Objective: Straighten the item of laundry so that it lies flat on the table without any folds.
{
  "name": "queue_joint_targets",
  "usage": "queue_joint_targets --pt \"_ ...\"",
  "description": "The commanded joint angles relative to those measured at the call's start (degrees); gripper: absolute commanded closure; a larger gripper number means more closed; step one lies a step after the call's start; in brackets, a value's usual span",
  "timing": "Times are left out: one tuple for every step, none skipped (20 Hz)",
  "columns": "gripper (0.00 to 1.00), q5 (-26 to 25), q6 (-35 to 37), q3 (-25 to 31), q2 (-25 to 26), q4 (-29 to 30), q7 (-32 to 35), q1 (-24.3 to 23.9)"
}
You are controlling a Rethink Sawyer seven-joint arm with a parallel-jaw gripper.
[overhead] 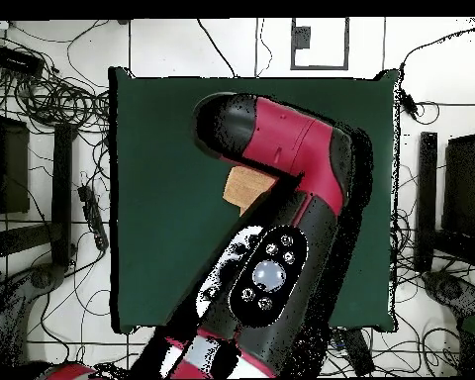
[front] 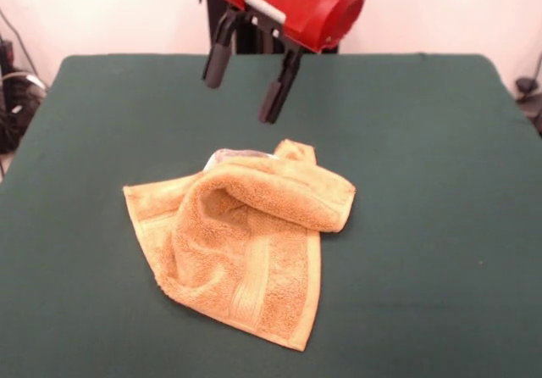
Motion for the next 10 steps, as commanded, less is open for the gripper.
queue_joint_targets --pt "0.00 -2.2 -1.9 17.4 4.9 -3.5 -5.7 -2.2" --pt "0.00 -2.4 -3.1 18.9 4.9 -3.2 -6.7 -2.7" --pt "0.00 -2.7 -4.7 20.5 4.7 -2.5 -7.5 -3.1" --pt "0.00 -3.0 -6.1 22.1 4.8 -2.1 -8.4 -3.6" --pt "0.00 -3.3 -7.4 23.9 4.5 -1.1 -9.4 -4.1" --pt "0.00 -3.6 -8.0 25.4 4.6 -0.8 -10.2 -4.7" --pt "0.00 -4.1 -8.7 27.0 4.6 -0.3 -11.2 -5.3" --pt "0.00 -4.7 -8.9 28.4 4.8 -0.1 -11.5 -5.9" --pt "0.00 -5.4 -9.0 29.0 5.3 -0.3 -11.1 -6.2" --pt "0.00 -6.0 -9.1 29.8 5.5 -0.1 -11.1 -6.6"
